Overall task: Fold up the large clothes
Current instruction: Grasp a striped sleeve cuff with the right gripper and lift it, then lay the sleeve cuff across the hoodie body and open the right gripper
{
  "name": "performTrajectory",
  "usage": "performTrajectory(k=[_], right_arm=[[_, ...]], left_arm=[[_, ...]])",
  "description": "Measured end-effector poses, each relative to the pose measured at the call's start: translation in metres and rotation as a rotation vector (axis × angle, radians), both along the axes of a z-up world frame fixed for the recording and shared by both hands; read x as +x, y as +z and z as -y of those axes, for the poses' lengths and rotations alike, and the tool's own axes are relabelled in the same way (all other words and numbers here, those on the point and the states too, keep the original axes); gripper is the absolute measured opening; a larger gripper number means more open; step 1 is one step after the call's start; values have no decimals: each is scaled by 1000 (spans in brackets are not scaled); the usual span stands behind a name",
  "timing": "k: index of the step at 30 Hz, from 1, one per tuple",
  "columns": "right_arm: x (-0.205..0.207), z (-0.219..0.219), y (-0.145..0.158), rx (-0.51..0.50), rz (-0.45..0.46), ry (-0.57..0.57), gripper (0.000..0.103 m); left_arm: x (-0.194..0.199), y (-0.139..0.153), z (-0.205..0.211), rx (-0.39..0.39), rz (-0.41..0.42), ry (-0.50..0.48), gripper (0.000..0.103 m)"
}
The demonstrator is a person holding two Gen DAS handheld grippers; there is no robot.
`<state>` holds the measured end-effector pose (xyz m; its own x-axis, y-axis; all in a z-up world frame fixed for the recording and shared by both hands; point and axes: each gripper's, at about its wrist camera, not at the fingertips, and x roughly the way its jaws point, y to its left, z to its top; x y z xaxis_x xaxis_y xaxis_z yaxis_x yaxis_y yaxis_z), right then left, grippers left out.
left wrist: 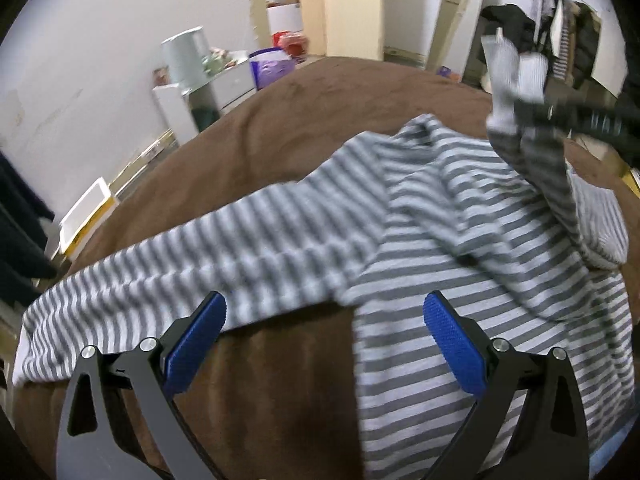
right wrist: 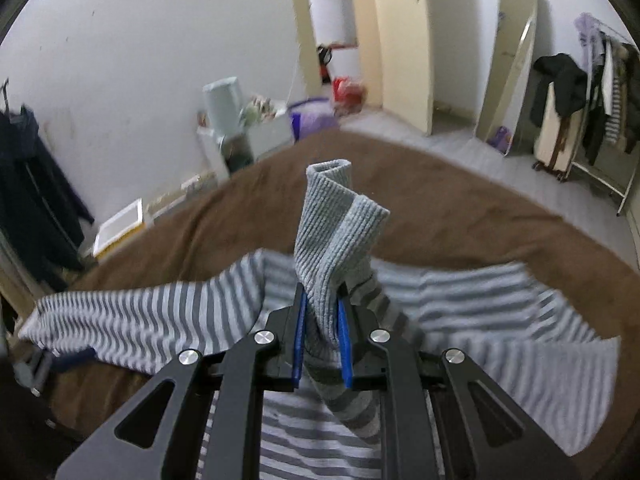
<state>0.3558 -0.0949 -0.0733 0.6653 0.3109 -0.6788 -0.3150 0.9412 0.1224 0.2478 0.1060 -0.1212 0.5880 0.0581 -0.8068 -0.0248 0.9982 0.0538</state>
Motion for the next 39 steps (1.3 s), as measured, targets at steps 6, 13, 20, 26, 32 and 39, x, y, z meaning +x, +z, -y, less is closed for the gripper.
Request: performTrajectory(k=[6, 13, 20, 26, 32, 39], right_arm=[[-12, -42, -44, -12, -46, 74, 15], [-16, -59, -79, 1, -118, 95, 18], [-13, -49, -82, 100, -167, 100, 33], [-39, -23, -50, 172, -115, 96, 59], [-57, 42, -27, 101, -64, 8, 67], [-60, 112, -38, 56, -101, -84, 67]], left_arm=[[-5, -16, -37, -17, 4, 69, 97], [-8, -24, -54, -3, -10, 84, 97], [-6, -20, -51, 6, -8, 64, 97], [-2, 3, -41, -4, 25, 56, 97], [22, 17, -18, -45, 47, 6, 97], [66, 1, 23, -157, -3, -62, 97]])
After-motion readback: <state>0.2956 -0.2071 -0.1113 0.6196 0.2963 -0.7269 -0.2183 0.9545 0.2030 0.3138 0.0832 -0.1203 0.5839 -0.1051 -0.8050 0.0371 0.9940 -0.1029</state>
